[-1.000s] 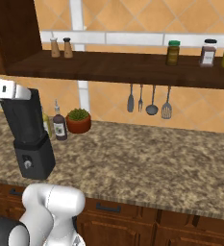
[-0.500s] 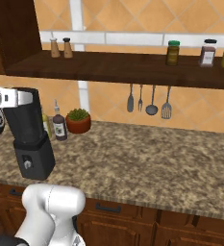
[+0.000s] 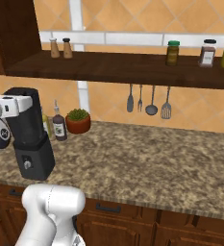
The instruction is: Close the lid blender by securely placing the lid on top.
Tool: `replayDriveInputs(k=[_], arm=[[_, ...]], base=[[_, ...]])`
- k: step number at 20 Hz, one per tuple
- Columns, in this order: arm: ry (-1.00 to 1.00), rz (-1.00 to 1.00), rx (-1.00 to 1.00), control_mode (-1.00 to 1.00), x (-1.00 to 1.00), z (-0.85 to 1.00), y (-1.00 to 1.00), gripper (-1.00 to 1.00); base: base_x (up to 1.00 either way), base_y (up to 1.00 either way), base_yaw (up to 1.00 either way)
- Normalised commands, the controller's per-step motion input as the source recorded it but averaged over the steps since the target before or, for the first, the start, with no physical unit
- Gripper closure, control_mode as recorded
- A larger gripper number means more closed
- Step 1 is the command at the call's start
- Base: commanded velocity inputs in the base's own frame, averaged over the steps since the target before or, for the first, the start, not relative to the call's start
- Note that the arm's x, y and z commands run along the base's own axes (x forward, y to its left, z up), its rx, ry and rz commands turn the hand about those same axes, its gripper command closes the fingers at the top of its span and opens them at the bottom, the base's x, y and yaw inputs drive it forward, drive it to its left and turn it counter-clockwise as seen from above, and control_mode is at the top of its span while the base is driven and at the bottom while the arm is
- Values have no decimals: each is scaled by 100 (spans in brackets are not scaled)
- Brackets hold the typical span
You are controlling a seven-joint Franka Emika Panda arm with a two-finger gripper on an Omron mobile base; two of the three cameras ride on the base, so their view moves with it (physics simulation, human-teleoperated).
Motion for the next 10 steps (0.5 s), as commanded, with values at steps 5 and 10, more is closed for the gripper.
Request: replayDriveInputs(k=[5,10], arm=[[-25,1,0,-100,-33,3,0,-100],[-28,1,0,-100,-31,10,0,-100]], base=[[0,0,0],[0,0,0]])
